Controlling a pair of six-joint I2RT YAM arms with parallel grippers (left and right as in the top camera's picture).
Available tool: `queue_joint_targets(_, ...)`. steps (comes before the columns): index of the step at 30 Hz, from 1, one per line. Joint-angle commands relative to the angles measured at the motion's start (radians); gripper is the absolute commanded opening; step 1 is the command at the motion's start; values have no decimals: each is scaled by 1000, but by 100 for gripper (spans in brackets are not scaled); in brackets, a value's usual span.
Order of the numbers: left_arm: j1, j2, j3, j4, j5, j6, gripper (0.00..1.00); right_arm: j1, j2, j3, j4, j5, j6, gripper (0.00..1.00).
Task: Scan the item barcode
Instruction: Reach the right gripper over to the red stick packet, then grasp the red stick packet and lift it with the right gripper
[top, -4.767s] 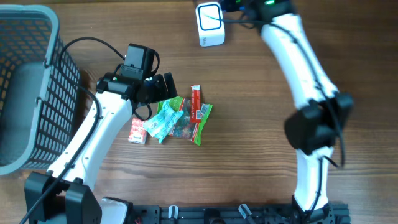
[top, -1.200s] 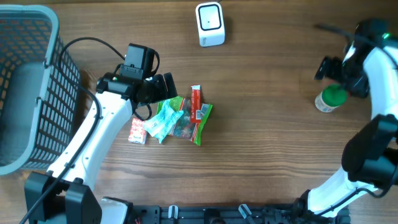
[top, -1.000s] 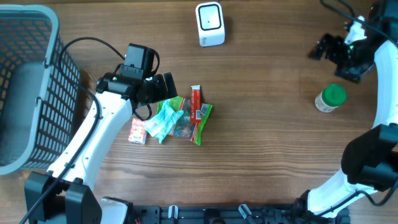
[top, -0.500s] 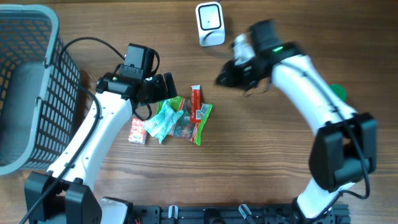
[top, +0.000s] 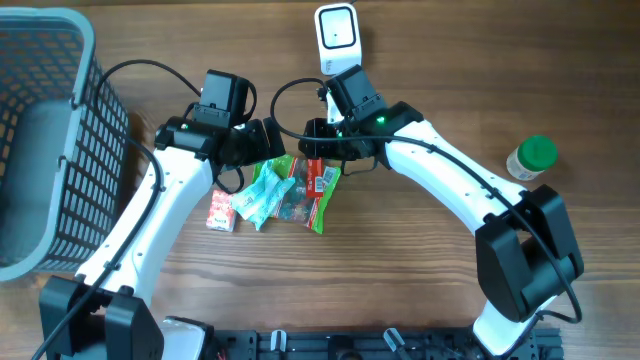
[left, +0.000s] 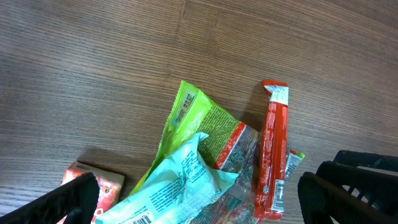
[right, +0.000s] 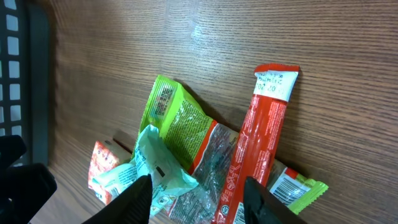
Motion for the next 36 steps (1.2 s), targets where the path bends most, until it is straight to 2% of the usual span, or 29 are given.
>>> queue_joint_targets(1, 3, -3, 12, 0, -13, 19, 100, -26, 18, -12, 7, -18, 19, 47)
queue_joint_targets(10, 3, -3, 12, 0, -13, 19, 100, -80, 154, -12, 48, -192, -21, 47)
queue_joint_targets(15, 3, -3, 12, 0, -13, 19, 100, -69, 208, -12, 87, -175, -18, 46)
queue_joint_targets(24, 3, -3, 12, 0, -13, 19, 100, -69, 231, -12, 76, -111, -11, 30)
queue_joint_targets(28, 3, -3, 12, 0, -13, 19, 100, -69, 231, -12, 68, -111, -11, 34)
queue_joint_targets(34, 3, -3, 12, 0, -13, 19, 100, -48, 232, -13, 61, -98, -10, 33)
queue_joint_targets(36, 3, -3, 12, 0, -13, 19, 100, -33, 232, -13, 63, -65, -8, 24)
